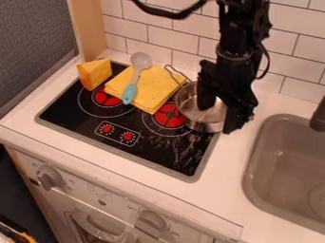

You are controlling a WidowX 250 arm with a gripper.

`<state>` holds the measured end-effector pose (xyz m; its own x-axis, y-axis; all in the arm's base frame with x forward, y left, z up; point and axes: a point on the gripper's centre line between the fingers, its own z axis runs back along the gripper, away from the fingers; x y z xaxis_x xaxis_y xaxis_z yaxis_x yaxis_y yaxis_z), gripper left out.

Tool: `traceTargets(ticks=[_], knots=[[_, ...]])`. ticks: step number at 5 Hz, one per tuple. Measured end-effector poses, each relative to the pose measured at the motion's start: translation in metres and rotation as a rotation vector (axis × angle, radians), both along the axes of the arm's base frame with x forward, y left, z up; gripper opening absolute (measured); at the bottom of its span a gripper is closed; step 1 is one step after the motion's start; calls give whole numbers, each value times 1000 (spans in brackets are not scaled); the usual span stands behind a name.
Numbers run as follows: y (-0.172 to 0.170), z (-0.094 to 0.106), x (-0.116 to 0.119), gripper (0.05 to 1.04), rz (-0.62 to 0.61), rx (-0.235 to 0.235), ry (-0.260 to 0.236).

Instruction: Moved the pan to the top right of stove

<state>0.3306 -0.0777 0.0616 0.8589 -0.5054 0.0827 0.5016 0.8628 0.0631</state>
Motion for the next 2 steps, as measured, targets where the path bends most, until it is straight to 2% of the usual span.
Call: traceTargets(ticks=[1,2], knots=[[11,13,-11,1009,124,14,-20],[20,14,-13,1003,282,48,-16]])
